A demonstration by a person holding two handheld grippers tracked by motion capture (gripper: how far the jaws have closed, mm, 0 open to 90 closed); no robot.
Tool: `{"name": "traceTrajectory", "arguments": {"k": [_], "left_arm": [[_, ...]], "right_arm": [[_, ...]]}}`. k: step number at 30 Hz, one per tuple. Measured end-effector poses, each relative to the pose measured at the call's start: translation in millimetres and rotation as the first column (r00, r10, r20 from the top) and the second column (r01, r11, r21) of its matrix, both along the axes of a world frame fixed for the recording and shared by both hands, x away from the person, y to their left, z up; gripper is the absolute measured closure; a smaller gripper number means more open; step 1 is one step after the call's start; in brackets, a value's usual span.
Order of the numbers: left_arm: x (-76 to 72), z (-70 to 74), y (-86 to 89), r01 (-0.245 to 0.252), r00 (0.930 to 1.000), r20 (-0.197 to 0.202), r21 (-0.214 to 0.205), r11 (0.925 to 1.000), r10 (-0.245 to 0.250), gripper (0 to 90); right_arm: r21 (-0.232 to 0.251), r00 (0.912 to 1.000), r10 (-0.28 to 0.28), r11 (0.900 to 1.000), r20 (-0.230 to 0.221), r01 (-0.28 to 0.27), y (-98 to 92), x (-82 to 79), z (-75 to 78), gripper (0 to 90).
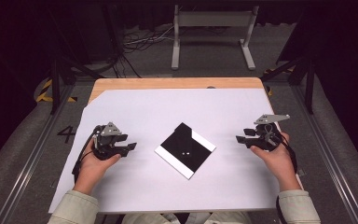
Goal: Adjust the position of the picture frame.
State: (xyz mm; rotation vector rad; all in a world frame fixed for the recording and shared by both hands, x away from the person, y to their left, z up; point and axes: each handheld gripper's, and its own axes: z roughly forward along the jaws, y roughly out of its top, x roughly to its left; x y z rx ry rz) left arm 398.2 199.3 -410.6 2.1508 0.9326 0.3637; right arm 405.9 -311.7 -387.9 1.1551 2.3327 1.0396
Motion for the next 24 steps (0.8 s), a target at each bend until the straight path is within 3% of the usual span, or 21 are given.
{"name": "traceTrajectory", "arguments": {"k": [9,11,12,14,15,17,20,24], "left_arm": [[-1.0,1.8,-8.9,0.014,0.9996,-0.025,-0.024,0.9996,-0.015,49.0],[-0.7,2.4,-10.1,0.019,0.9994,-0.027,-0.036,0.9992,-0.020,59.8],[-0.7,2.6,-11.5,0.016,0.9992,-0.035,-0.046,0.9988,-0.018,59.8],[1.9,2.6,-15.6,0.006,0.9980,-0.063,-0.030,0.9995,-0.008,75.0],[2.7,2.1,-16.6,0.000,0.9984,-0.057,-0.025,0.9997,-0.002,80.4],[5.2,1.7,-19.8,-0.001,0.9977,-0.067,-0.040,0.9992,-0.002,89.4],[9.3,0.2,-27.1,0.002,0.9977,-0.067,-0.072,0.9974,-0.007,90.0],[14.2,-4.6,-41.7,0.012,0.9966,-0.081,-0.065,0.9978,-0.018,90.0]], "right_arm": [[0.024,0.9997,-0.010,0.9997,0.024,0.010,0.1,-4.5,7.5,50.9],[0.027,0.9995,-0.004,0.9996,0.030,0.003,2.2,-5.4,8.9,52.2],[0.027,0.9995,-0.004,0.9996,0.030,0.003,2.2,-5.4,8.9,52.2],[0.028,0.9998,0.004,0.9996,0.021,-0.004,4.4,-5.9,10.0,58.8],[0.033,0.9998,0.009,0.9994,0.016,-0.010,5.3,-6.4,10.4,62.0],[0.038,0.9995,0.025,0.9989,0.019,-0.026,6.2,-7.8,11.1,67.8],[0.036,0.9992,0.033,0.9988,0.022,-0.033,6.9,-11.6,11.9,73.8],[0.042,0.9992,0.035,0.9985,0.021,-0.036,5.9,-15.7,12.7,74.7]]}}
